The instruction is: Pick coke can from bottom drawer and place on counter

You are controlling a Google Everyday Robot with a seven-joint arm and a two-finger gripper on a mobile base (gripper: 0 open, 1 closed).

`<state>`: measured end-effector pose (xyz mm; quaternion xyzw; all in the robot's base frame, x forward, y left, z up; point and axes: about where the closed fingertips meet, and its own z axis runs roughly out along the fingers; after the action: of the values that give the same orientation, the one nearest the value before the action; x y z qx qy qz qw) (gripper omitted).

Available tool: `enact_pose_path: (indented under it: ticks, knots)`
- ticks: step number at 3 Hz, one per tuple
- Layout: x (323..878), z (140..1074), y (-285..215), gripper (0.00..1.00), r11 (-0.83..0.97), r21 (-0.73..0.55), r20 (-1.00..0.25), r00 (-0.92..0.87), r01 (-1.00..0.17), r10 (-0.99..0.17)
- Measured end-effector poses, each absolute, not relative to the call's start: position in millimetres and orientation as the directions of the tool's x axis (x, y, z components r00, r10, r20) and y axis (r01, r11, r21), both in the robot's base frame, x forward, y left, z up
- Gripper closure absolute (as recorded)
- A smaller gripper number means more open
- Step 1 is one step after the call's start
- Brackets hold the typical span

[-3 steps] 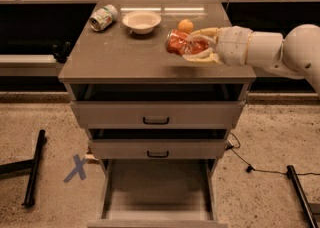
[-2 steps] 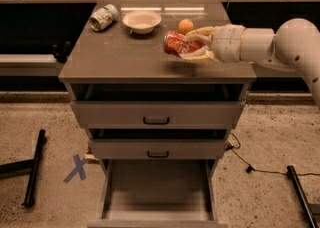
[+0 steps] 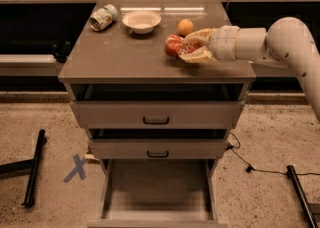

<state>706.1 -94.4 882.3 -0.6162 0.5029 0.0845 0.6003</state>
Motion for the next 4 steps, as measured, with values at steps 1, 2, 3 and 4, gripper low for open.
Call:
enact_pose_path:
  ticks: [1, 2, 3, 4]
  knots:
    - [713.2, 877.7, -94.2, 0.36, 0.233, -0.643, -0.717, 0.467, -0.730, -0.517]
    - [716.5, 877.8, -93.3, 0.13, 0.238, -0.640, -0.722, 0.465, -0.731, -0.512]
    - [717.1, 880.2, -94.2, 0.00, 0.242, -0.643, -0.721, 0.470, -0.726, -0.509]
    - [715.6, 885.4, -98.7, 0.00, 0.251, -0.655, -0.715, 0.479, -0.712, -0.509]
